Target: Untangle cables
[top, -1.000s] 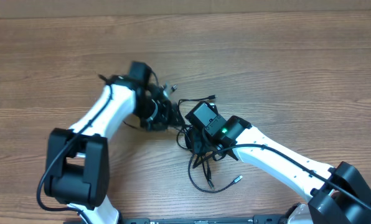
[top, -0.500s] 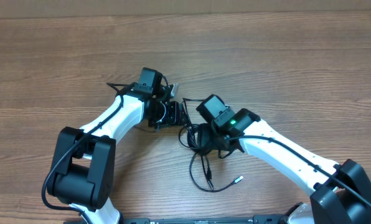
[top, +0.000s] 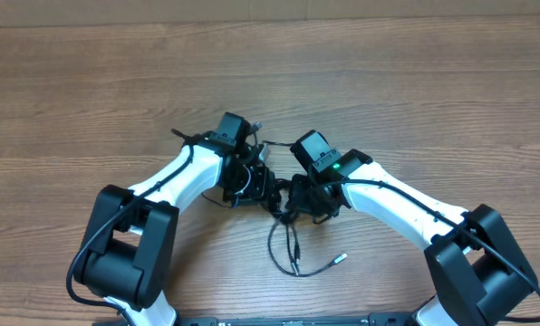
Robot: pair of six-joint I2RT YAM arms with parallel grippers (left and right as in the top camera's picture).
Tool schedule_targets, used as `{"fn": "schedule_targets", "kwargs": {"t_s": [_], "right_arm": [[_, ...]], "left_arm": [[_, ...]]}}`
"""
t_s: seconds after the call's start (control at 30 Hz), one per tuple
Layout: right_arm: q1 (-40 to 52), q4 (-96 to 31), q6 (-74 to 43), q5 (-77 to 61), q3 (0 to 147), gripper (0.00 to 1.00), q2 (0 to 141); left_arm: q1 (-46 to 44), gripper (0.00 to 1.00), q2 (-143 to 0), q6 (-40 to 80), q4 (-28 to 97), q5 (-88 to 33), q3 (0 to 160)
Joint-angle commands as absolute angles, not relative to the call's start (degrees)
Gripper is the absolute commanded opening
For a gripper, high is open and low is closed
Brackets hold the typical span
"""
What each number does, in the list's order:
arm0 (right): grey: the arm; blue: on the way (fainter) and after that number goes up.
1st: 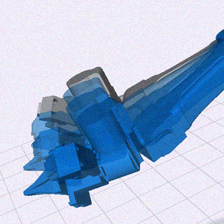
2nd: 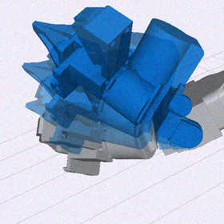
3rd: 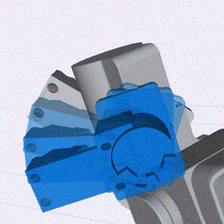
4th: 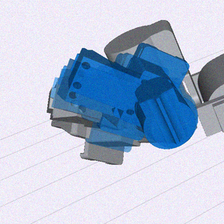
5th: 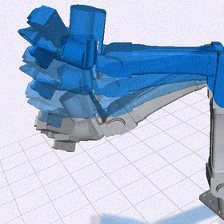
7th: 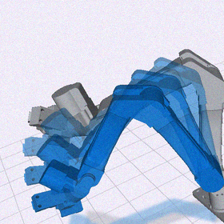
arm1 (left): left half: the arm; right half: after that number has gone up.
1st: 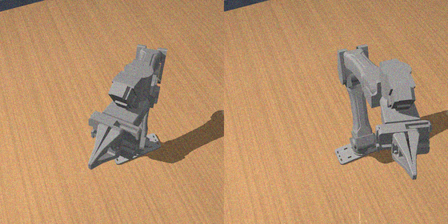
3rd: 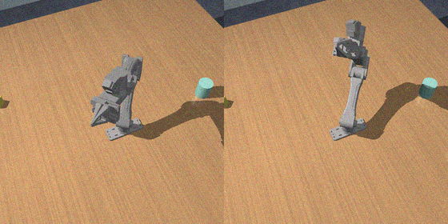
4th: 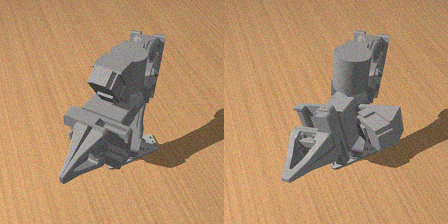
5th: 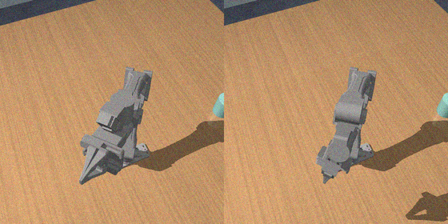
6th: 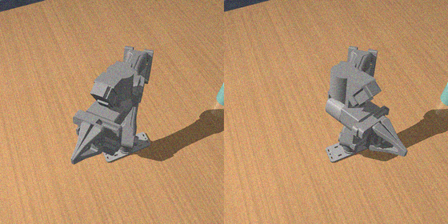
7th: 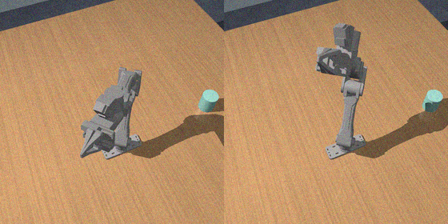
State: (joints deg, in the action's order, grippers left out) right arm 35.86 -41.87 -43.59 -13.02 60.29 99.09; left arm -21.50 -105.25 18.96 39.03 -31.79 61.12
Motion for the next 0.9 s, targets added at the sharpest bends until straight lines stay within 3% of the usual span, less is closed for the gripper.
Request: {"fn": "schedule_targets", "kwargs": {"t_s": [0.0,0.1,0.23,0.37,0.43,0.47,0.57,0.7,0.73,0.77,0.83,0.87], "right_arm": [[34.26,-37.36,-43.68,-19.07,60.03,0.04,99.02],[33.10,-28.32,-43.24,-25.39,60.07,0.04,99.02],[33.04,-23.49,-42.74,-24.99,60.10,0.04,98.63],[33.04,-22.06,-36.99,-18.09,60.10,0.04,98.63],[33.04,-21.26,-36.99,-17.04,60.10,0.04,98.63],[33.04,-20.86,-37.01,-16.56,60.10,0.04,98.63],[32.84,-21.06,-36.99,-15.14,60.07,0.04,98.63],[32.82,-20.82,-36.97,-15.00,60.07,0.04,98.65],[32.82,-20.84,-36.93,-15.00,60.07,0.04,98.65],[32.82,-20.88,-35.81,-15.05,60.07,0.04,98.65],[32.82,-21.08,-35.48,-15.07,60.07,0.04,98.65],[32.82,-21.10,-35.48,-15.05,60.07,0.04,98.65]], "left_arm": [[-15.99,0.46,-105.32,19.31,39.09,-37.71,62.96],[-8.60,0.48,-105.32,19.27,38.72,-41.87,64.16],[-4.10,0.64,-105.32,14.09,40.05,-47.31,64.18],[-3.77,0.42,-105.32,6.50,40.97,-48.36,64.16],[-3.92,0.11,-105.32,4.56,41.34,-50.59,64.16],[-3.92,0.09,-105.32,3.73,41.36,-51.13,64.16],[-4.05,0.18,-105.32,0.40,42.22,-50.76,64.16],[-4.45,0.17,-105.32,-0.03,42.22,-47.77,64.16],[-4.54,0.26,-105.32,-0.08,42.09,-47.33,64.16],[-4.54,0.48,-105.32,-0.03,41.56,-46.65,64.14],[-4.95,0.56,-105.32,1.50,40.77,-44.27,64.12],[-5.26,0.54,-105.32,3.25,40.66,-42.72,64.10]]}}
